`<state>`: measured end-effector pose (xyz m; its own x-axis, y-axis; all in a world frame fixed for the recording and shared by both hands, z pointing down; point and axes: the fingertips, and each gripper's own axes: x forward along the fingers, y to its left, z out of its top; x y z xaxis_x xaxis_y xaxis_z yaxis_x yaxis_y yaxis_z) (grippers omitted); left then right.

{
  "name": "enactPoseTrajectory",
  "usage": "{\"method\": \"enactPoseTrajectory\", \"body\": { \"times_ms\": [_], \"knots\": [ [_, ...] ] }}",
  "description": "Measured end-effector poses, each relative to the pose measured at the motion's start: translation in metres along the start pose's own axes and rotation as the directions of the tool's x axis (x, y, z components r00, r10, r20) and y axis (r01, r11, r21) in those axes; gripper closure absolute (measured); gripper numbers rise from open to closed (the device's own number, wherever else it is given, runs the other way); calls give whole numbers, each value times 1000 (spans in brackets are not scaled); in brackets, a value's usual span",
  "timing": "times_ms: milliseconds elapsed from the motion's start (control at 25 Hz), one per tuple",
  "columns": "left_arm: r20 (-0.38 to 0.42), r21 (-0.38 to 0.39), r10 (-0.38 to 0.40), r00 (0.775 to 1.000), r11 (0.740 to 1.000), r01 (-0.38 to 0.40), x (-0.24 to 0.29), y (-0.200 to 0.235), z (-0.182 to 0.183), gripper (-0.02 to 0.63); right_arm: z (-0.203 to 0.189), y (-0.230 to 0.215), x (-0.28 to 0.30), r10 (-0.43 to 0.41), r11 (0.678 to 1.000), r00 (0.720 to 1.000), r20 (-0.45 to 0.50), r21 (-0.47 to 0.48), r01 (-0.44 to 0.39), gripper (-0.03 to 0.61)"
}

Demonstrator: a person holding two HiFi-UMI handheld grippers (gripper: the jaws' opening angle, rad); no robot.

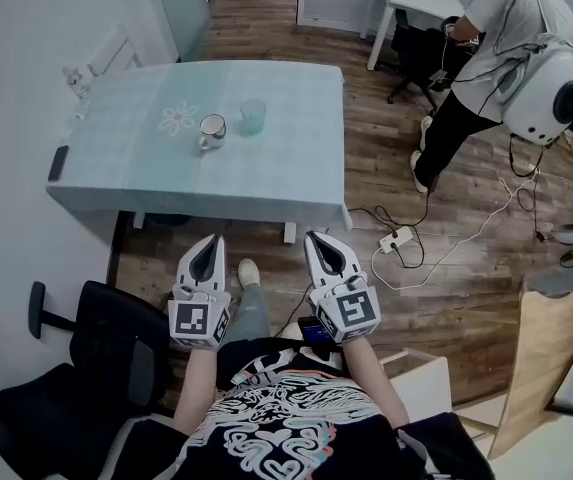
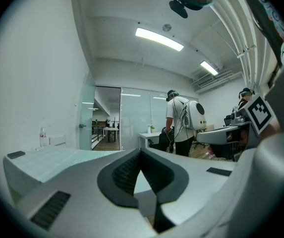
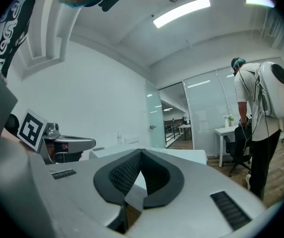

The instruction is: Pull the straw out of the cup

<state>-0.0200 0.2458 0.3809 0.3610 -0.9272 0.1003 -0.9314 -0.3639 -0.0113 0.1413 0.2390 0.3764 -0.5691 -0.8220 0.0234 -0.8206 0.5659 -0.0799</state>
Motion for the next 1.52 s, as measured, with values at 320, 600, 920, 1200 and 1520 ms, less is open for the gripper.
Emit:
{"method": "enactPoseTrajectory", "body": {
  "times_ms": [320, 600, 920, 1200, 1520],
  "knots": [
    [-3, -13, -7, 1000, 1000, 7, 62, 37, -6, 620, -15, -32, 55, -39, 999, 998, -44, -7, 39, 560],
    [-23, -5, -28, 999, 1000, 28, 130, 90, 3, 620, -12, -59, 135, -74, 997, 995, -72, 12, 75, 560],
    [-47, -13, -58, 997, 998, 58, 196, 141, -3, 620, -16, -78, 206, -108, 994, 988, -114, 8, 110, 560],
    [-43, -42, -113, 993, 993, 111, 234, 167, -11, 620, -15, -86, 247, -157, 985, 981, -117, -88, 147, 560],
    [-37, -86, -204, 978, 976, 200, 263, 172, -18, 621, -22, -94, 270, -212, 976, 969, -126, -79, 204, 560]
  ]
}}
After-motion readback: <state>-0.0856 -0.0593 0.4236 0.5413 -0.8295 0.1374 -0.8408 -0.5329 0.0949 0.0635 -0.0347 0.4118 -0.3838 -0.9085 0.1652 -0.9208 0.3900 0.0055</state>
